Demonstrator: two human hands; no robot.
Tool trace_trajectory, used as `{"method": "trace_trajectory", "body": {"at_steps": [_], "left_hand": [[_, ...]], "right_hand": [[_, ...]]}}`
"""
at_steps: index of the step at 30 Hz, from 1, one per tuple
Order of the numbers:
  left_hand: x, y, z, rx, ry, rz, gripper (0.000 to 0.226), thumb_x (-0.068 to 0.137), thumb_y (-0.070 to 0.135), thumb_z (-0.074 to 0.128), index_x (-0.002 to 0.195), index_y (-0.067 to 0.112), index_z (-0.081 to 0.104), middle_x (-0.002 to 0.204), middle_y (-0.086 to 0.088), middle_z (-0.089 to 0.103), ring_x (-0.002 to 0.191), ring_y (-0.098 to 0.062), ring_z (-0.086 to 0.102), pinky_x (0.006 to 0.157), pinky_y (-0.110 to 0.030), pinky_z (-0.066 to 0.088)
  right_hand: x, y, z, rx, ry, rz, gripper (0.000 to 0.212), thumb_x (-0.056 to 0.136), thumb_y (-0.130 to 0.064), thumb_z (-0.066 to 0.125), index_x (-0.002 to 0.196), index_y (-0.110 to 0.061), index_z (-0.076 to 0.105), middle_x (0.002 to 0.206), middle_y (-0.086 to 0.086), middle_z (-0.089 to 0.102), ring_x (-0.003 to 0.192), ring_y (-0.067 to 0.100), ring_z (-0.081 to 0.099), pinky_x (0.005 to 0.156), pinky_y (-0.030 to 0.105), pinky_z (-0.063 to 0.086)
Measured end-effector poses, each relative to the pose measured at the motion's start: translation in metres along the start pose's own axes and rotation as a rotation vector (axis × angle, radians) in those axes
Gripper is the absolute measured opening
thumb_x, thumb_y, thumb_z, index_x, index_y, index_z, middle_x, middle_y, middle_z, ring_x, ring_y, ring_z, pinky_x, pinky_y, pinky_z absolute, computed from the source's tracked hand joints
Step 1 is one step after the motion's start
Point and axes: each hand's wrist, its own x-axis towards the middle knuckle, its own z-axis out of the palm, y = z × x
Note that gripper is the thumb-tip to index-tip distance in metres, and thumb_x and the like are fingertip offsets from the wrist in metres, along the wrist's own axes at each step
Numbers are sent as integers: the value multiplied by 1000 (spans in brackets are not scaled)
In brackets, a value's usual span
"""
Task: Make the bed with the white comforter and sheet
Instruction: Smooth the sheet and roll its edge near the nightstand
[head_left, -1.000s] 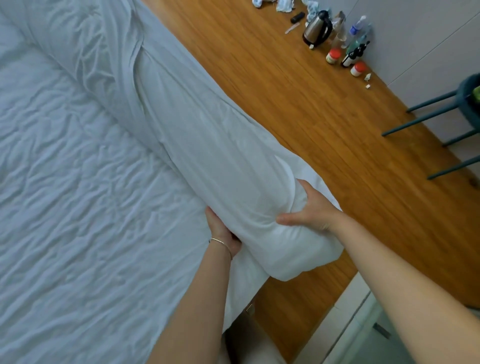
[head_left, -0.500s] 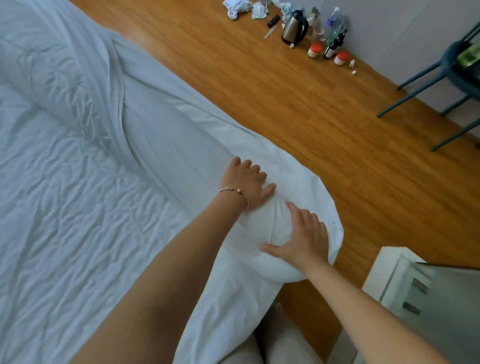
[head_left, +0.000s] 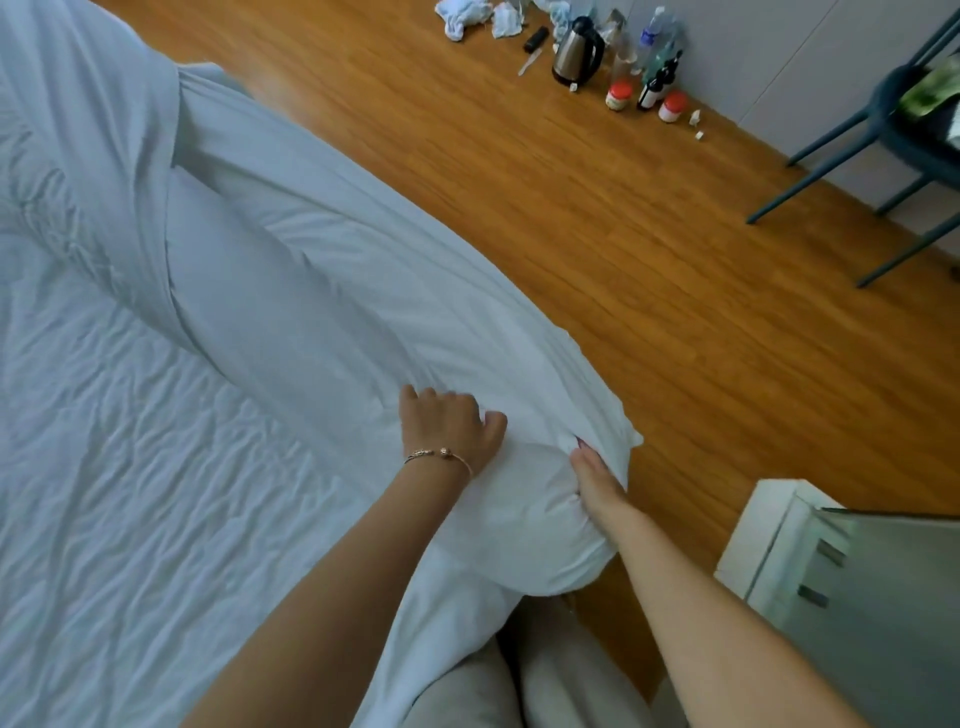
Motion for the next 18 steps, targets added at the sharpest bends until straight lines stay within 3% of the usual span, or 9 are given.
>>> {"method": "trace_trajectory", "body": {"at_steps": [3,4,7,9,11,14,18], "left_hand": [[3,19,7,4,-62,185,40,93,34,35,106,12,66,115,-6,56,110,-25,47,97,-35,31],[6,22,10,-75,-120,175,38,94,32,36,112,12,63,119,-6,53,115,-25,46,98,-34,33],[24,40,9,-122,-241,73,43,92,41,36,127,18,47,121,-6,55,113,-27,50,82,-36,37],[35,64,14,56,-288,89,52,94,51,29,137,24,40,127,-6,53,118,-27,46,89,-39,36],[42,92,27,126,-318,82,51,96,49,28,135,21,45,132,-4,49,122,-24,42,95,-40,34],[57,132,52,-130,-229,24,49,98,43,30,136,13,40,136,-4,43,124,-23,42,97,-37,34],[83,166,75,-610,117,-193,64,89,49,19,136,11,41,145,-5,36,131,-20,34,111,-34,26]], "right_hand": [[-1,-7,-23,453,4,173,39,98,-42,51,130,-21,56,124,-2,57,110,17,54,93,31,45],[0,-8,-33,528,1,198,34,96,-38,57,123,-17,60,117,-2,61,104,15,58,83,30,49],[14,-12,-52,379,133,126,25,91,-32,65,98,-9,69,90,3,74,77,14,71,57,26,51],[28,-19,-65,304,340,-17,27,92,-35,61,82,-11,69,76,7,73,65,15,69,57,28,52],[52,-23,-83,147,405,-113,22,94,-34,58,86,-15,66,86,4,71,72,16,65,64,31,51],[96,-23,-100,-118,155,-136,12,96,-28,57,104,-22,64,99,-5,63,89,15,59,69,27,43],[130,-21,-100,-79,-49,-150,2,93,-25,62,91,-25,61,89,-7,65,89,16,63,67,24,44]]}}
